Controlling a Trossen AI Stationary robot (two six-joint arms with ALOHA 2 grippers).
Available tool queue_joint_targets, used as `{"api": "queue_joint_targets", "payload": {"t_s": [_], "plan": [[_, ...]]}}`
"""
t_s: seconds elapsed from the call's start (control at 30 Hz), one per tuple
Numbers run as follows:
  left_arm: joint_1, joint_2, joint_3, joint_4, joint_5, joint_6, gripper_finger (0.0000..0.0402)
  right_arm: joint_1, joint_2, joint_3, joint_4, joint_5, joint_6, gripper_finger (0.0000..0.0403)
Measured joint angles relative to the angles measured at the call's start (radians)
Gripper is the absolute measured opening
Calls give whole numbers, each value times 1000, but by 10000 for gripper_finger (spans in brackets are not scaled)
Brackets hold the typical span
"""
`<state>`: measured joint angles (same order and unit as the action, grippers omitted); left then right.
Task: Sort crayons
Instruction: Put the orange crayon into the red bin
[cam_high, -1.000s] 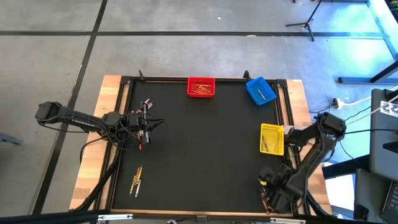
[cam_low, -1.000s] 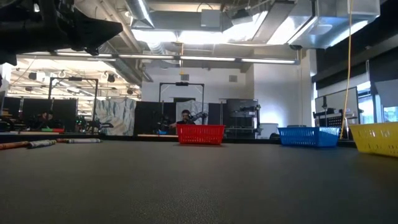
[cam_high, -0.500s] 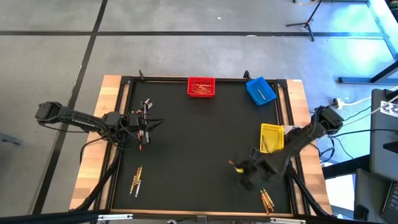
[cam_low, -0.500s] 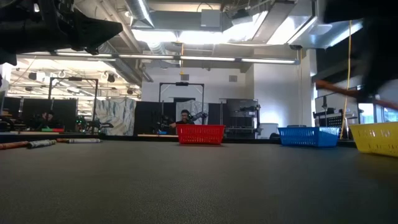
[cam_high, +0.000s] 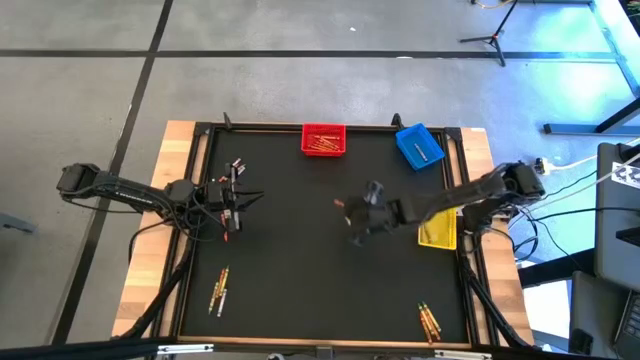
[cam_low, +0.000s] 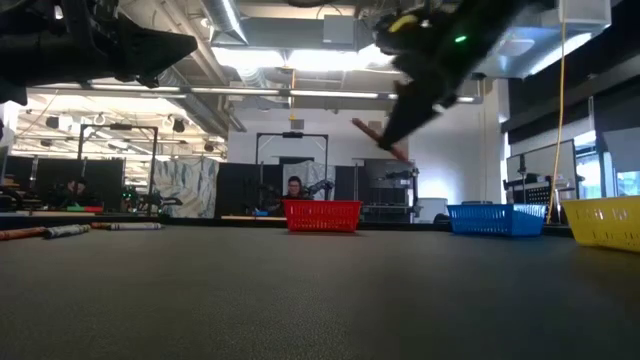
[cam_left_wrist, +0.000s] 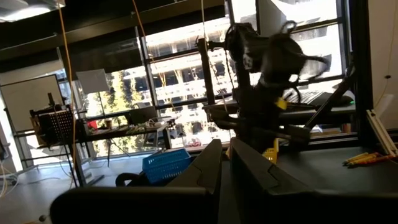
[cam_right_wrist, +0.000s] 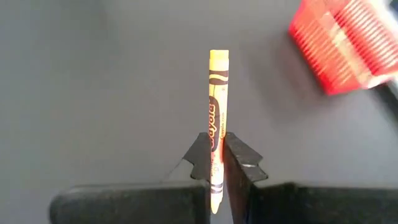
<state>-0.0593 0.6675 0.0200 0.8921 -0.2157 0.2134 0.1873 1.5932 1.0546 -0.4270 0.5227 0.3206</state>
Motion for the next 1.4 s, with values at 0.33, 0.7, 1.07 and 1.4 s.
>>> {"api": "queue_joint_targets", "payload": {"t_s": [0.33, 0.7, 1.07, 1.4], "plan": [[0, 0, 0, 0, -3, 0, 25, -292, 0, 0, 311, -71, -338, 16], [0, 0, 0, 2, -10, 7, 25, -572, 79, 1, 589, -284, -373, 17], [2, 0, 0, 0, -30, 12, 25, -696, 230, 1, 664, -351, -370, 17], [2, 0, 0, 0, -30, 26, 25, -692, 293, 1, 699, -351, -369, 17]]}}
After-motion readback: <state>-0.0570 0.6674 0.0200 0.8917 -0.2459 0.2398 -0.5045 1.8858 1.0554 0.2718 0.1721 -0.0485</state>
